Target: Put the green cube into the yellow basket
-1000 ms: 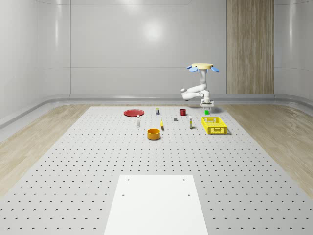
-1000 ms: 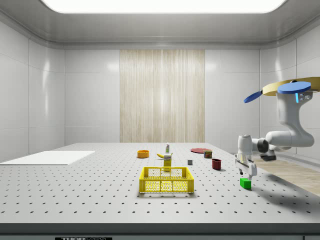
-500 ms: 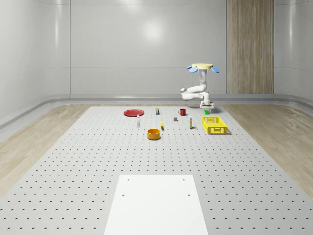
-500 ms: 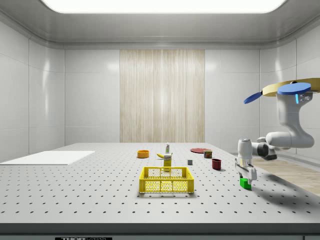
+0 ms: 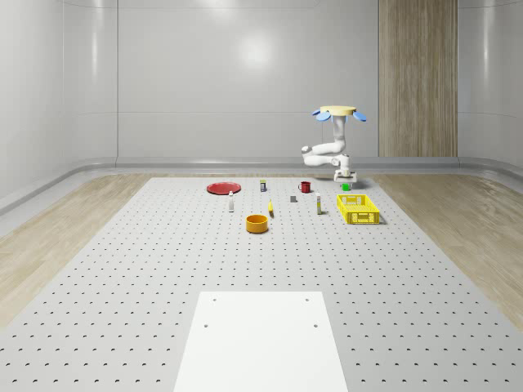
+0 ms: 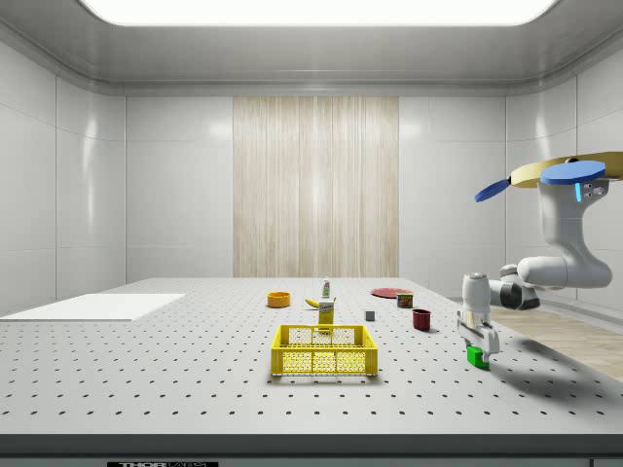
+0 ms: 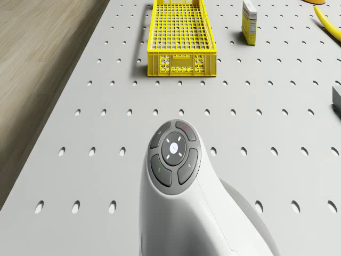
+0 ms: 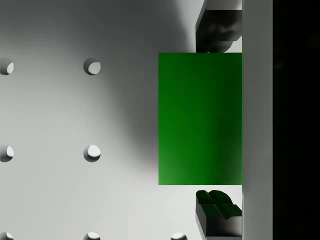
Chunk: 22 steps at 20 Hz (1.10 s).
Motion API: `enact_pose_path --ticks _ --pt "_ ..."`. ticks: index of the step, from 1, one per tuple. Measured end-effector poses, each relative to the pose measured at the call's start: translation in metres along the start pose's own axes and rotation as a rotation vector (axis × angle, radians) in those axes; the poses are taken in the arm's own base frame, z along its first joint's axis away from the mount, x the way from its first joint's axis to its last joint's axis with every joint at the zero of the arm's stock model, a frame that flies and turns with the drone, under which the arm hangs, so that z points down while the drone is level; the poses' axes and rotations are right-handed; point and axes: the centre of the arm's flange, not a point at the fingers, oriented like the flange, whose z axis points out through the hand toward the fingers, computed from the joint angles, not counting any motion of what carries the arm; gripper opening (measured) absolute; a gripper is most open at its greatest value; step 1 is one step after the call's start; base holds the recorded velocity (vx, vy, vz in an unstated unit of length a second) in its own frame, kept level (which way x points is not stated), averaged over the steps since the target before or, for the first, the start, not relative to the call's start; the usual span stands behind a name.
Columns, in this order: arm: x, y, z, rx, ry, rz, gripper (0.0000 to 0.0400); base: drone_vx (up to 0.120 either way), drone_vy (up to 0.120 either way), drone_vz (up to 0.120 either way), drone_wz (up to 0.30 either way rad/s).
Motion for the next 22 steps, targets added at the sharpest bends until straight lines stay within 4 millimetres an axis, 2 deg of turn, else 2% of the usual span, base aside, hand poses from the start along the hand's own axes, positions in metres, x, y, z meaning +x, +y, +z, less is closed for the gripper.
enact_pose_path --ticks 1,4,8,16,19,22 --pt "0.0 0.0 0.0 0.0 0.0 0.0 0.04 0.0 0.0 0.0 0.0" --pt "0.0 0.0 0.001 0.0 0.0 0.0 0.0327 0.0 0.0 0.0 0.0" --pt "0.0 0.0 0.001 0.0 0.0 0.0 0.0278 0.0 0.0 0.0 0.0" --pt "0.0 0.0 0.0 -0.001 0.002 -0.002 0.027 0.0 0.0 0.0 0.0" --pt "0.0 0.0 -0.007 0.0 0.001 -0.001 0.0259 0.0 0.0 0.0 0.0" --pt "0.0 0.0 -0.019 0.001 -0.001 -0.003 0.0254 0.053 0.0 0.107 0.0"
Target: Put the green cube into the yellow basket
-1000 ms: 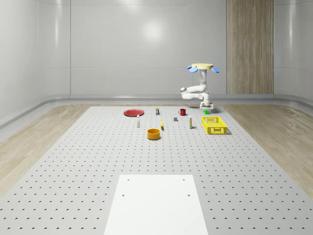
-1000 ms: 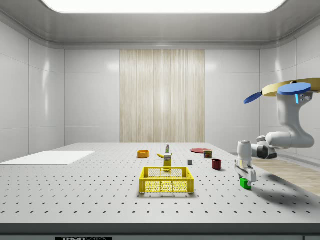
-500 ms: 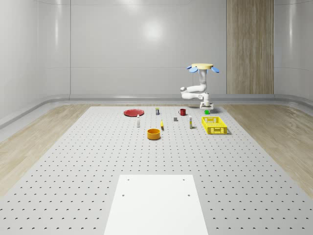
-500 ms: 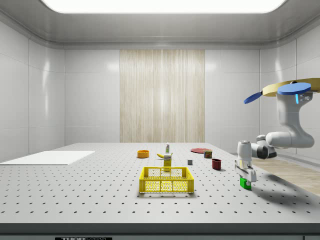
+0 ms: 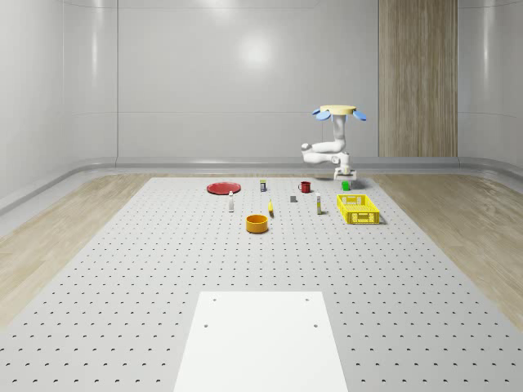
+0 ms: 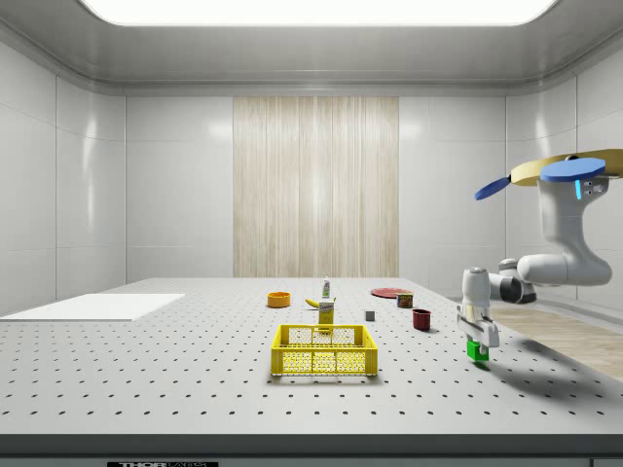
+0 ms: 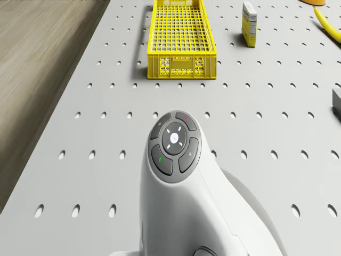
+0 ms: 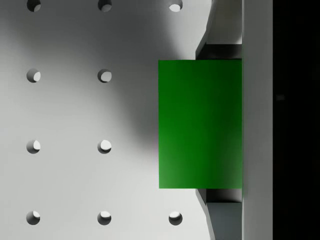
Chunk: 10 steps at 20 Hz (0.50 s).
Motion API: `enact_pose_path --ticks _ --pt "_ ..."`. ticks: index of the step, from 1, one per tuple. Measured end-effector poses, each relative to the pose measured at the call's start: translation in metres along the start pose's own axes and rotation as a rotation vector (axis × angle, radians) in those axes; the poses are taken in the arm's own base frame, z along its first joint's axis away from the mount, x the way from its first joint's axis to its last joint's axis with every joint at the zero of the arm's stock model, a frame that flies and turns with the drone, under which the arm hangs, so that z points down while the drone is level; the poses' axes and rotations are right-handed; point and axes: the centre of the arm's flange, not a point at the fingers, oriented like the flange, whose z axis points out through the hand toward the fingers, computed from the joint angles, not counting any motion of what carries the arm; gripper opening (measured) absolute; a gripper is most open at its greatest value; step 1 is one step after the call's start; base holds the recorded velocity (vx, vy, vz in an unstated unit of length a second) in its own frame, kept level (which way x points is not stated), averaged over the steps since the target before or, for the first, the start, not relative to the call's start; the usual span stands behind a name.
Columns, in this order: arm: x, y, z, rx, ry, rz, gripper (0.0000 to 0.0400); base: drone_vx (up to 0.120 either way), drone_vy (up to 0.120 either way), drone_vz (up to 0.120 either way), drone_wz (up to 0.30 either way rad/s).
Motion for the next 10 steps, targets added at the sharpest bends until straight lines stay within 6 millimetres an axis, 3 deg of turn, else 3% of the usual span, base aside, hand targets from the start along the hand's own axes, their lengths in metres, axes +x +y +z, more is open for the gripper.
enact_pose_path --ticks 10 --pt "0.0 0.0 -0.019 0.001 -0.001 -0.014 0.0252 0.12 0.0 0.12 0.0"
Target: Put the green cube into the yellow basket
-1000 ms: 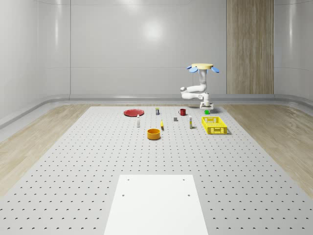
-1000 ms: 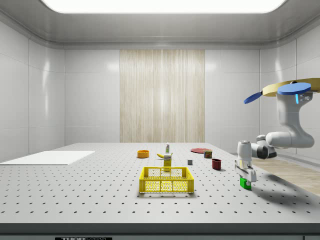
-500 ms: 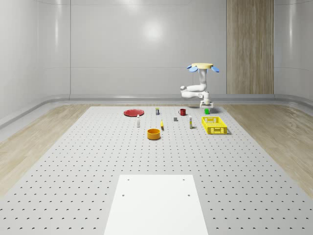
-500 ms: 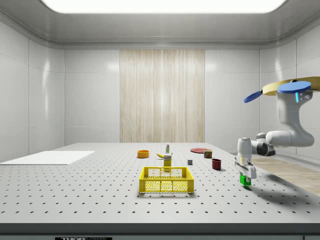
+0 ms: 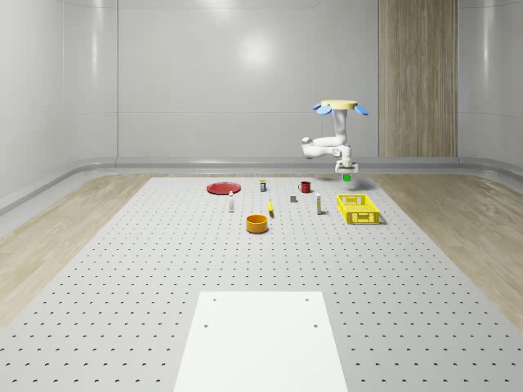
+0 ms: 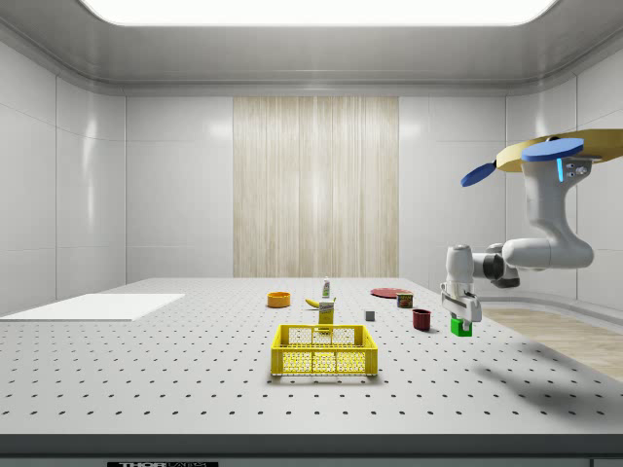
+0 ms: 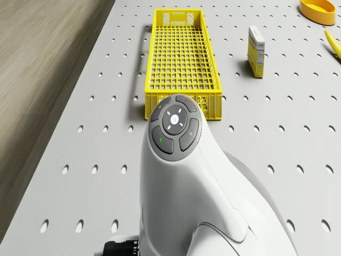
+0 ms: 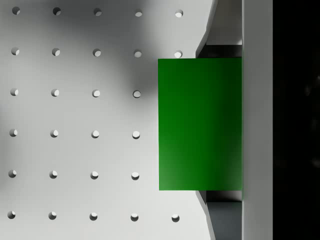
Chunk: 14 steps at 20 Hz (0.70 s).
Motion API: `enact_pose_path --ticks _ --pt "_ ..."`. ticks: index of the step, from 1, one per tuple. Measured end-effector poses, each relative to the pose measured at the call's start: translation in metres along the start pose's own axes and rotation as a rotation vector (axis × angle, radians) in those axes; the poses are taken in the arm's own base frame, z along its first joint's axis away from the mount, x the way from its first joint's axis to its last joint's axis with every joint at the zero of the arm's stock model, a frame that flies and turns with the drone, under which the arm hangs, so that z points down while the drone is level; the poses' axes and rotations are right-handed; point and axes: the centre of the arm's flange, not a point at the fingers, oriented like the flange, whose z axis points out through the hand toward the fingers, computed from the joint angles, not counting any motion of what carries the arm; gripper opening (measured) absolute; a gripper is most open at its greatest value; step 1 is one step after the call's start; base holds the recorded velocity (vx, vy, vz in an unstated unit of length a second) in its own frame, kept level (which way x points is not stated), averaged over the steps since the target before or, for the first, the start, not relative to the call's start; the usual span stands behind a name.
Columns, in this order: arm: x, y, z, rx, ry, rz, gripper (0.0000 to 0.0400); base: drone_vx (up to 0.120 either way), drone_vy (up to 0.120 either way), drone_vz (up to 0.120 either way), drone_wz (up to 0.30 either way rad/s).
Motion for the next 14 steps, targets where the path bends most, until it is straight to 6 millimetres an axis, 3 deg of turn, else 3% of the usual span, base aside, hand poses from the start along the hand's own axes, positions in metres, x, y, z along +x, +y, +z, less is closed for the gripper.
enact_pose_path --ticks 6,9,12,14 --pt "0.0 0.0 -0.002 0.0 0.0 0.006 0.0252 0.12 0.0 0.12 0.0" --pt "0.0 0.0 -0.0023 0.0 0.0 0.005 0.0252 0.12 0.0 0.013 0.0" --pt "0.0 0.0 -0.0025 0.0 0.0 0.004 0.0252 0.12 0.0 0.12 0.0" --pt "0.0 0.0 -0.0026 0.0 0.0 0.003 0.0252 0.12 0.0 0.0 0.0"
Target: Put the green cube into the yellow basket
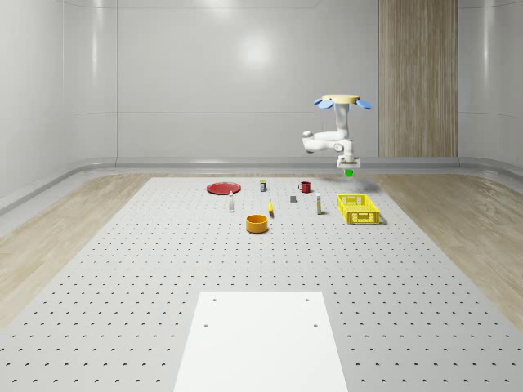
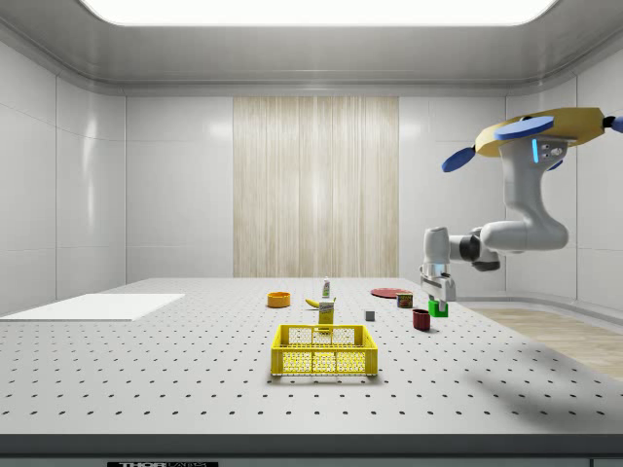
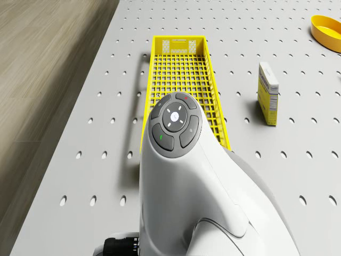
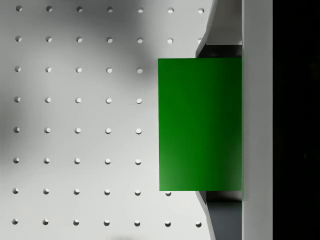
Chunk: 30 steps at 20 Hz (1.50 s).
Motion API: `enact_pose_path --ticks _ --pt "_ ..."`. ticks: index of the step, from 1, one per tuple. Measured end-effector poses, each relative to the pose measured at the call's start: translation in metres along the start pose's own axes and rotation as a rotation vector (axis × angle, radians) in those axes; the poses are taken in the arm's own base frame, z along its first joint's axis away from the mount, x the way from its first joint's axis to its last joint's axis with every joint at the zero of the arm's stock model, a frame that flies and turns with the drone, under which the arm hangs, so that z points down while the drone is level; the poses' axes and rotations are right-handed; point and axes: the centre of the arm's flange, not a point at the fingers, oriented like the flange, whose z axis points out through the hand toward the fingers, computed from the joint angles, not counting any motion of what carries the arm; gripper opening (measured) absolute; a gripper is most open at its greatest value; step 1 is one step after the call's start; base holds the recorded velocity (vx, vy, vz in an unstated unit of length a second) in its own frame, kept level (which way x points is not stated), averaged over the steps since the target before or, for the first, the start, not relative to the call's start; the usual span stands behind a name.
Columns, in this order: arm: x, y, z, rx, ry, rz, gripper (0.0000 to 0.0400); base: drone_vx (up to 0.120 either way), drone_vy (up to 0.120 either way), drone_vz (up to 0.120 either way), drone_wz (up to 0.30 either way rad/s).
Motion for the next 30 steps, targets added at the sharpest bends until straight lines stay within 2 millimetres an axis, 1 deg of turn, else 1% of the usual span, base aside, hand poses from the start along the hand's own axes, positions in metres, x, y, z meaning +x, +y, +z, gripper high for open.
enact_pose_path --ticks 30 --pt "0.0 0.0 -0.0001 0.0 0.0 0.0 0.0252 0.12 0.0 0.0 0.0"
